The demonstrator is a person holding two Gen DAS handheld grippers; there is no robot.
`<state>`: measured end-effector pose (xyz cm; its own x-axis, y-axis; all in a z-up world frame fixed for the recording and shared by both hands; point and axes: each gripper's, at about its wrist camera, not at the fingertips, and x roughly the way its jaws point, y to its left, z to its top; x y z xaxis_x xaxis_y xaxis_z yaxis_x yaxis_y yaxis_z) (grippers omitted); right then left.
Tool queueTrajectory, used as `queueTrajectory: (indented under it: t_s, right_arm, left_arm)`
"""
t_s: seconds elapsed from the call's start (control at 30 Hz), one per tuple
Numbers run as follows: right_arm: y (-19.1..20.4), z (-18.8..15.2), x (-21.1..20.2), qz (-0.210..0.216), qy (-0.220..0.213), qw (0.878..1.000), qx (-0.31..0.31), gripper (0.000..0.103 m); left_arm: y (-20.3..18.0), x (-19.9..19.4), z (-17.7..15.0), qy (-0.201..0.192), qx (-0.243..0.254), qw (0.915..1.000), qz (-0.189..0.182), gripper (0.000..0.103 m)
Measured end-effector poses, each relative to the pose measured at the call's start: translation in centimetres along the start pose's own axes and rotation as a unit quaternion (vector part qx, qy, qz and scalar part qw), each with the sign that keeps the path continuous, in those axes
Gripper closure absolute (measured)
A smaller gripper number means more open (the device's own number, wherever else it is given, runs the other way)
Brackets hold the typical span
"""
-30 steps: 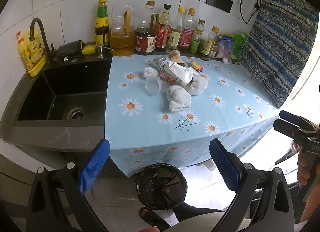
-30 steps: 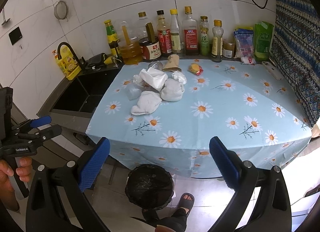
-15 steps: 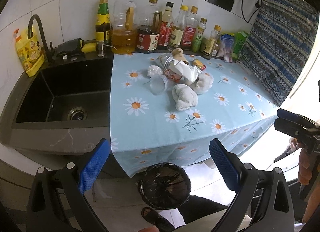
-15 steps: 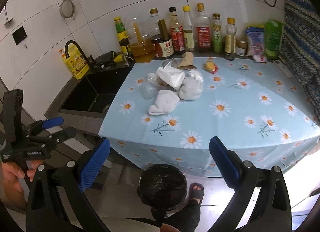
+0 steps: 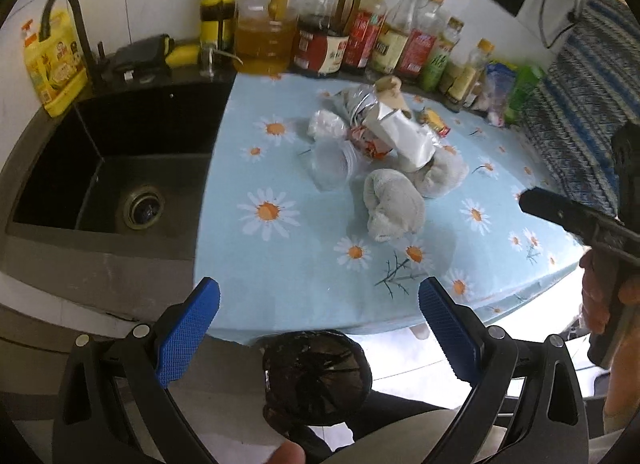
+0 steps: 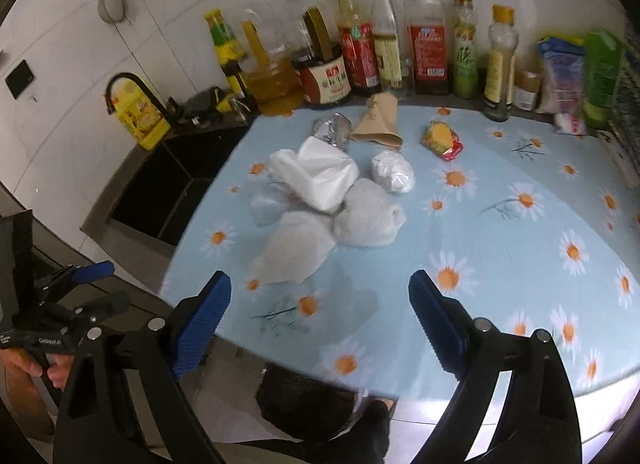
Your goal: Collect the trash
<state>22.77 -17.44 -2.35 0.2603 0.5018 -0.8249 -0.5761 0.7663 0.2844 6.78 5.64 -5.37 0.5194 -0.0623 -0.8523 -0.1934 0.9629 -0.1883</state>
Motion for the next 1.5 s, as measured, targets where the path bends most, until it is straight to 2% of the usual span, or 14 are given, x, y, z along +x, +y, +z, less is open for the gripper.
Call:
queueTrajectory:
  t_s: [0.17,0.53,0.57,0.6,0.7,0.8,0.9,1.37,1.5]
  right_arm:
    - [-3.0,2.6,4.9,0.016,0.045,0.999,-0.017,0.025]
    - [-6.0,5.1,11.5,0.067,0.106,0.991,-0.044,0.025]
    - [-6.0,5.1,11.8,0.071,0.109,0.99,-0.046,0.03]
    - [-5.9,5.3,12.3,0.078,0.115,0.989,-0.049,0.042]
    - [-6.0,5.5,13.1,0.095,0.131,0.985,-0.052,0.061]
    - [-6.1,5.6,12.8,0.102,0.131,0.985,-0.056,0.071]
    - [-6.3,5.7,12.1,0.105,0.126,0.985,-0.053,0.074]
    - [-9.8,5.0,5.5,0.086,0.073,0.994,-0.005,0.075]
    - [-10.8,4.4,4.3,0.083,0.065,0.994,0.006,0.075]
  left_arm:
    - [-2.2,3.1,1.3,0.025,-0.001,0.9997,0.001,0.007]
    - [-5.8,8.3,3.7,0.062,-0.01,0.998,-0.003,0.007]
    - [-5.9,8.5,3.9,0.065,-0.011,0.9978,-0.003,0.007]
    - [-6.1,8.8,4.0,0.068,-0.013,0.9976,-0.001,0.007]
    - [-6.4,9.4,4.4,0.076,-0.016,0.997,0.002,0.007]
    - [-6.6,9.5,4.6,0.076,-0.018,0.9969,0.007,0.007]
    - [-6.6,9.8,5.0,0.076,-0.022,0.9968,0.006,0.007]
    - [-8.6,13.2,7.0,0.086,0.019,0.9961,-0.005,0.008]
    - [-8.7,14.6,7.3,0.1,0.025,0.9947,0.003,0.022]
